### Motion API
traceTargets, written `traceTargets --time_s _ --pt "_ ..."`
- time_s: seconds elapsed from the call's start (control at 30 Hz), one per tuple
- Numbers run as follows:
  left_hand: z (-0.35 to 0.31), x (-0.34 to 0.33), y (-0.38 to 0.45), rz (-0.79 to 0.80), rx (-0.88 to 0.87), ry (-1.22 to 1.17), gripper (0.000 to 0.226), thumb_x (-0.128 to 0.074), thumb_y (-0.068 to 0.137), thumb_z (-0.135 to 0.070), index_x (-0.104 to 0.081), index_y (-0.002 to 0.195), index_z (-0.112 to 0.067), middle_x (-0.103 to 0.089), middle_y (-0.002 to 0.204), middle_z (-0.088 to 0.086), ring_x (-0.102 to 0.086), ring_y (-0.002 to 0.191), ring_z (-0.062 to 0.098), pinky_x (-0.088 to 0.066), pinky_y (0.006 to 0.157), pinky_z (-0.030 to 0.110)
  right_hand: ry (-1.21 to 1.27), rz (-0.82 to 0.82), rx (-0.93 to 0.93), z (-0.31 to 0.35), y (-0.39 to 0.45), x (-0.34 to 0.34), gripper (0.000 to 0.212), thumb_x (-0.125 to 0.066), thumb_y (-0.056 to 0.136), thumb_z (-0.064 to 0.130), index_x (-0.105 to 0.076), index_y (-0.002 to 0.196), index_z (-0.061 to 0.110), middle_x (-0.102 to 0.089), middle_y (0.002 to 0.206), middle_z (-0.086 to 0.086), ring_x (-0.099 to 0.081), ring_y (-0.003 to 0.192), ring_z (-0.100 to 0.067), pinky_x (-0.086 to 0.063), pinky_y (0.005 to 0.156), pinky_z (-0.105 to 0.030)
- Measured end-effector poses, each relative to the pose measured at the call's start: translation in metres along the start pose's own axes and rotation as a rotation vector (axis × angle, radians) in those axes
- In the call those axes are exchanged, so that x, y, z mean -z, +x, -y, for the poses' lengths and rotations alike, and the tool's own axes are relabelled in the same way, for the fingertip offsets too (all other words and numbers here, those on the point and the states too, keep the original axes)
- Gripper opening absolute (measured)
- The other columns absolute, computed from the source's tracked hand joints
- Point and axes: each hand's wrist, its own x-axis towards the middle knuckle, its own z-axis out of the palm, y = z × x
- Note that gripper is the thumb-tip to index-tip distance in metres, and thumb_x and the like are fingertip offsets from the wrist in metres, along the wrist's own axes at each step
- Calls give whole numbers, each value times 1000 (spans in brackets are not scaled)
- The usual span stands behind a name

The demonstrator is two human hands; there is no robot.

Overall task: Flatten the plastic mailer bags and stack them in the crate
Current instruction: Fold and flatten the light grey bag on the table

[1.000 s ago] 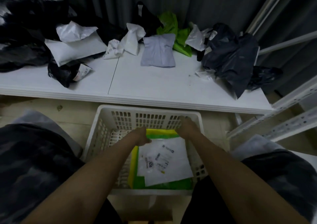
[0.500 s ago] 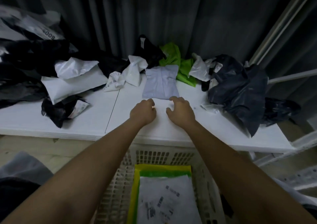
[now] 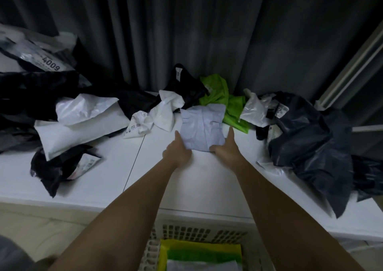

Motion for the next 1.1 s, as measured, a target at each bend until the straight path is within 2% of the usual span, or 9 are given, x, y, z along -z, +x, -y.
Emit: traceTargets --time_s 0.13,0.23,0.37,0.5,0.6,0.7,0.9,1.0,1.1 --pt "0 4 -16 -45 39 -35 73 -49 97 -26 -3 152 -13 -25 149 18 -29 137 37 -26 111 46 -34 -90 78 -2 -23 -2 87 -67 68 27 -28 146 23 -53 128 -8 -53 116 -30 -49 93 -45" --pt "7 14 -36 -92 43 -159 59 -41 98 -23 -15 150 -15 -24 147 17 -31 134 38 -27 110 44 178 -25 167 0 -54 -5 62 -62 81 0 -36 135 14 -54 100 1 -60 82 -15 -56 58 -26" --pt "15 27 -73 -128 18 -207 37 -32 101 -27 -38 135 -12 -35 133 12 -39 125 33 -32 103 38 22 -60 312 -9 -93 -9 45 -58 92 11 -40 133 13 -52 79 9 -52 66 -1 -42 57 -10" --pt "37 31 -96 -129 46 -135 31 -37 99 -37 -49 108 -10 -50 112 12 -54 105 33 -41 89 35 -189 -64 285 -17 -122 -16 42 -54 95 29 -40 134 20 -45 70 17 -50 65 -6 -33 52 -12" --pt "45 30 -104 -73 93 39 42 -30 100 -44 -46 116 -9 -50 121 18 -52 110 36 -39 90 38 -393 -94 218 -16 -133 -18 49 -52 93 35 -38 137 21 -59 79 1 -59 79 -23 -44 65 -28" --pt "42 29 -107 -154 37 204 45 -30 101 -40 -40 130 -8 -42 132 18 -44 119 38 -36 96 41 -564 -231 227 -4 -137 -18 45 -50 92 30 -44 133 11 -59 113 -15 -54 104 -33 -45 79 -37" --pt "27 16 -103 -338 -304 351 84 1 79 -53 -34 144 -14 -29 149 15 -28 136 32 -26 108 42 -686 -310 568 21 -119 -32 57 -28 86 33 -52 131 9 -52 124 -17 -48 110 -36 -43 89 -44" --pt "21 4 -95 -291 -302 334 75 5 86 -51 -16 152 -22 -10 160 7 -6 147 25 -9 116 42 -705 -106 660 24 -105 -45 68 -11 89 41 -39 144 14 -34 152 -11 -28 140 -27 -23 115 -42" --pt "24 -6 -86 -223 -261 331 64 -2 92 -46 -9 153 -27 1 161 1 2 148 22 -3 117 41 -760 -5 611 15 -94 -51 79 4 83 49 -24 151 19 -17 159 -2 -8 148 -19 -4 120 -37"
